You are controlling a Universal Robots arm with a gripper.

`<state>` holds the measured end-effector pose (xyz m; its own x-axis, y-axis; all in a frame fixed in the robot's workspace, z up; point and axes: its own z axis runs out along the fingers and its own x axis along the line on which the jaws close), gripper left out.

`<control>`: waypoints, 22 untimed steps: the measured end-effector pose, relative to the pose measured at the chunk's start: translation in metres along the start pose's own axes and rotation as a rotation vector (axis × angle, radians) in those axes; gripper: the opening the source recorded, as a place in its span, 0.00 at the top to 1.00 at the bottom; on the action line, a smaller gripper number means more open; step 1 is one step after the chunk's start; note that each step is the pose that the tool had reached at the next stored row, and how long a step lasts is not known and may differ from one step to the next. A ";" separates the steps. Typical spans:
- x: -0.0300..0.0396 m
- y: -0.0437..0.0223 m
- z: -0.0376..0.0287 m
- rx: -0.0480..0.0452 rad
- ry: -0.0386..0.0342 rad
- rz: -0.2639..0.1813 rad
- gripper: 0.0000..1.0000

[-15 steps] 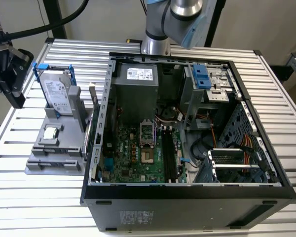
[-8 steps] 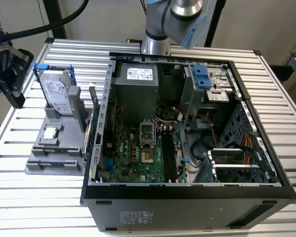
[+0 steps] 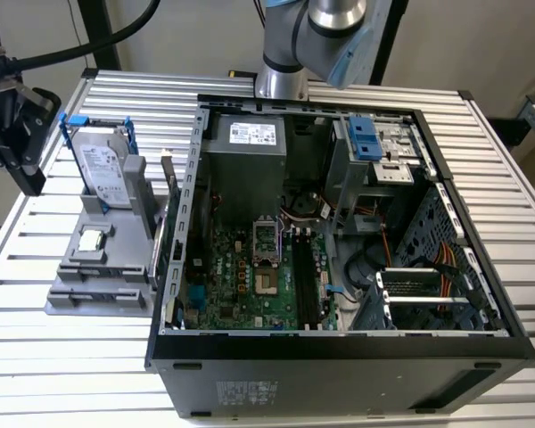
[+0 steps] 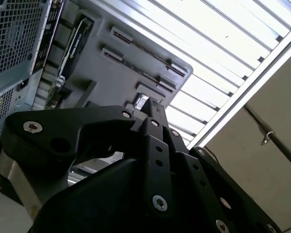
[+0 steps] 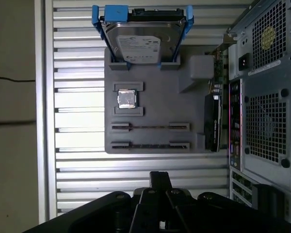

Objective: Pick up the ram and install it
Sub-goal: 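Pick up the ram and move it above insertion slot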

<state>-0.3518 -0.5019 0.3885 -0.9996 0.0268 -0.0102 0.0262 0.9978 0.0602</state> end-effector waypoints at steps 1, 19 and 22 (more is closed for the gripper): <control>0.0000 0.0000 0.0000 0.0000 0.0003 -0.005 1.00; 0.0000 0.0000 0.0001 0.0009 0.0043 -0.073 1.00; 0.0000 0.0000 0.0001 0.0009 0.0043 -0.073 1.00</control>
<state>-0.3518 -0.5019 0.3885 -0.9989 -0.0463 -0.0102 -0.0468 0.9972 0.0586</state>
